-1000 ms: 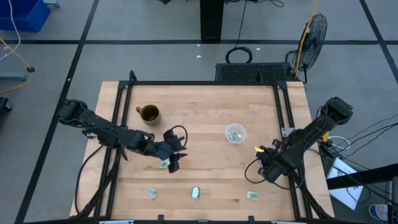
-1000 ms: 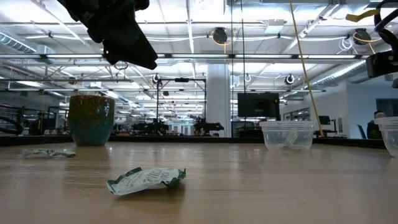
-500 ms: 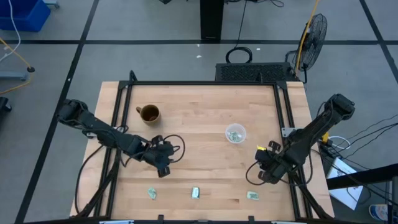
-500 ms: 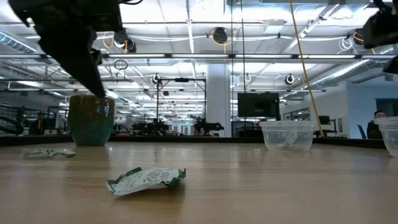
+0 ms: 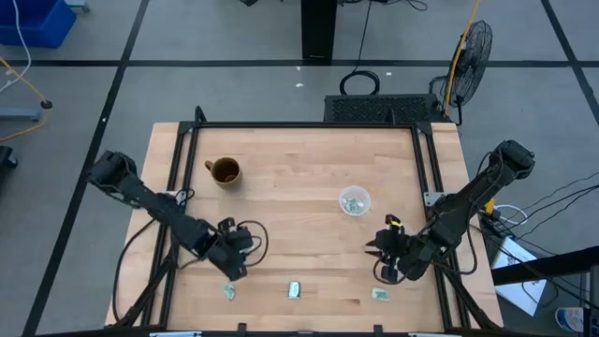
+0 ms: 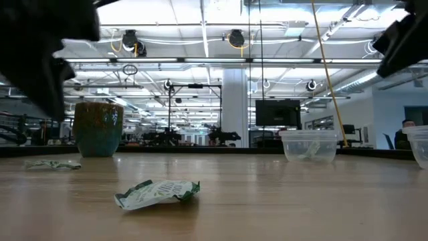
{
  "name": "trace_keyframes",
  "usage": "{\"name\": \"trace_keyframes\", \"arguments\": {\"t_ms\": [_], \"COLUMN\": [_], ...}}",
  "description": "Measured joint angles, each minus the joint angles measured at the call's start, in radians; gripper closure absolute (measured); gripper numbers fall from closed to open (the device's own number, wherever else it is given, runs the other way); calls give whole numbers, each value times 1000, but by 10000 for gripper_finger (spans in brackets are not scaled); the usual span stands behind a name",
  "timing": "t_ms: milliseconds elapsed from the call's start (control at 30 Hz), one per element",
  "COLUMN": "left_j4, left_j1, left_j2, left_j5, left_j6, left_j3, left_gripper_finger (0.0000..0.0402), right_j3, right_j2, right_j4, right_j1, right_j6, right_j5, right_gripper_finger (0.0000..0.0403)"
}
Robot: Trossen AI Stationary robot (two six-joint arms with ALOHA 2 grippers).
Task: Pick and place items into bin
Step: Put the white stevia packet into the top transparent bin
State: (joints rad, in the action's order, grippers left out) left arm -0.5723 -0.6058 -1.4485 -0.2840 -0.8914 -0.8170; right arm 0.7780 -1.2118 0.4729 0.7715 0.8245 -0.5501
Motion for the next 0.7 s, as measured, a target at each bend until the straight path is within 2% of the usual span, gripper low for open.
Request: {"name": "trace_keyframes", "arguments": {"t_ms": [133, 300, 700], "left_j4": [49, 74, 126], "left_j1": [-51, -76, -76], "left_j2": [-34, -72, -105], "left_j5": [-5, -43, -111], "left_j6": [-56, -132, -78], "left_j3": [60, 116, 128], "left_gripper_finger": [268, 268, 268], "right_j3": [0, 0, 0], "right_j2": [0, 0, 0], "right_j4": [-63, -95, -100], "right_j1": [0, 0, 0], "right_j6": [-86, -108, -108], "right_j5": [0, 0, 0], "right_gripper_finger": [312, 312, 312]}}
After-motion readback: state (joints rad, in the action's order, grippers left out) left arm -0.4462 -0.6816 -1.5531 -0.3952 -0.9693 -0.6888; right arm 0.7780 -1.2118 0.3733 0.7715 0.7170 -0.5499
